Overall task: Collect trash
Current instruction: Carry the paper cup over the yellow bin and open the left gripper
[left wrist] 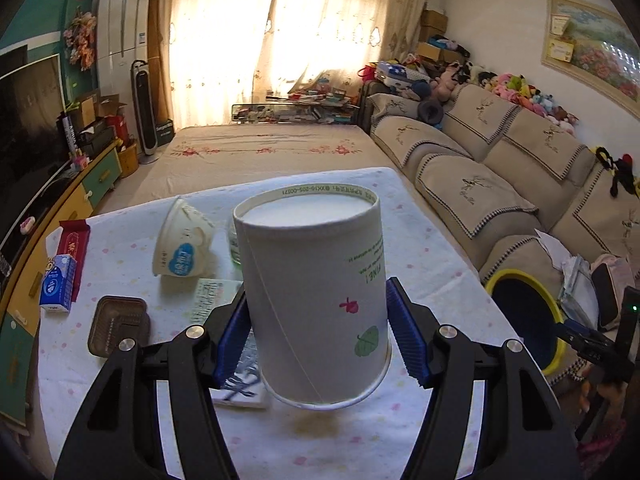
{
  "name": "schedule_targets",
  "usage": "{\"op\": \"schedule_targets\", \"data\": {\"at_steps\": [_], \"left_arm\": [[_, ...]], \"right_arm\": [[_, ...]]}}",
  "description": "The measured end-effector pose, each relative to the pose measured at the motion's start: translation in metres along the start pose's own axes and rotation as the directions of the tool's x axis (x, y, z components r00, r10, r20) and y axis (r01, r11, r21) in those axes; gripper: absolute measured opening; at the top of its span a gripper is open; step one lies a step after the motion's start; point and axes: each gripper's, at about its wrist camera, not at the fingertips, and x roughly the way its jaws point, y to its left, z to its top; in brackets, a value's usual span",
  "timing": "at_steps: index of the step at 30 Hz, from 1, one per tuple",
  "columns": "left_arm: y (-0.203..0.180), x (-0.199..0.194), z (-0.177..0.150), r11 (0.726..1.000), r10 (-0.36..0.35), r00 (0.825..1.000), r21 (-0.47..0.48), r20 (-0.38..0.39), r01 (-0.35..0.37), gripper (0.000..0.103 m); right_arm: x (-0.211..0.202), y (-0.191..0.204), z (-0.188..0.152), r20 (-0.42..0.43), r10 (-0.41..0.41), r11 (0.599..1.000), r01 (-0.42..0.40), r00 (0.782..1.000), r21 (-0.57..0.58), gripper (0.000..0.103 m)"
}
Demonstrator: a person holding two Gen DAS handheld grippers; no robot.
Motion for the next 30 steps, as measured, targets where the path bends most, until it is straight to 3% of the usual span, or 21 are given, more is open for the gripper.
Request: {"op": "schedule_targets", "data": {"at_steps": [6, 10, 14, 21, 26, 30], "left_arm": [[-0.095, -0.009, -0.015, 0.980, -0.155, 0.987, 0.116, -0.044, 0.159, 0.064], [-0.167, -0.003, -0.020, 0.945, -0.257, 0.963, 0.189, -0.080, 0.267, 0.064], [-0.225, 0.012, -0.019, 0.913, -0.312, 0.943, 0.239, -0.117, 0.331, 0.064], [-0.296, 0.070, -0.016, 0.881, -0.331, 0.918, 0.278, -0.220, 0.384, 0.065], [-0.330, 0.110, -0.019, 0.876, -0.306, 0.913, 0.297, -0.269, 0.381, 0.068], [-0.334, 0.122, -0.021, 0.878, -0.292, 0.914, 0.300, -0.280, 0.372, 0.071]], "right_arm": [[-0.023, -0.015, -0.005, 0.042, -0.027, 1.000, 0.028, 0.999, -0.004, 0.083], [-0.040, -0.040, -0.010, 0.074, -0.086, 0.996, 0.085, 0.994, 0.016, 0.083], [-0.056, -0.065, -0.018, 0.101, -0.136, 0.990, 0.131, 0.986, 0.053, 0.084], [-0.062, -0.101, -0.029, 0.096, -0.151, 0.985, 0.142, 0.984, 0.098, 0.085], [-0.060, -0.115, -0.031, 0.091, -0.146, 0.983, 0.135, 0.985, 0.123, 0.085], [-0.060, -0.122, -0.033, 0.094, -0.147, 0.981, 0.133, 0.985, 0.138, 0.085]]}}
